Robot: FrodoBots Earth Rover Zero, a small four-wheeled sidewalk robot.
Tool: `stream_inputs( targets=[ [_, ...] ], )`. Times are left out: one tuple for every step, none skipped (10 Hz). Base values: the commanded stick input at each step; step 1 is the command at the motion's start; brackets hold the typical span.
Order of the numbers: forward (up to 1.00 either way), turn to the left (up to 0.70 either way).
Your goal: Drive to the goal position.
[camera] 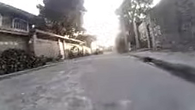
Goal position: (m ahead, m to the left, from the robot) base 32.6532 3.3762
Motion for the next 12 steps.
stream_inputs(
  targets=[
    [1.0, -0.09],
    [1.0, 0.02],
    [1.0, 0.02],
    [1.0, 0.02],
    [1.0, 0.02],
    [1.0, 0.02],
    [1.0, 0.02],
    [1.0, 0.02],
    [1.0, 0.02],
    [1.0, 0.02],
    [1.0, 0.02],
    [1.0, 0.02]
  ],
)
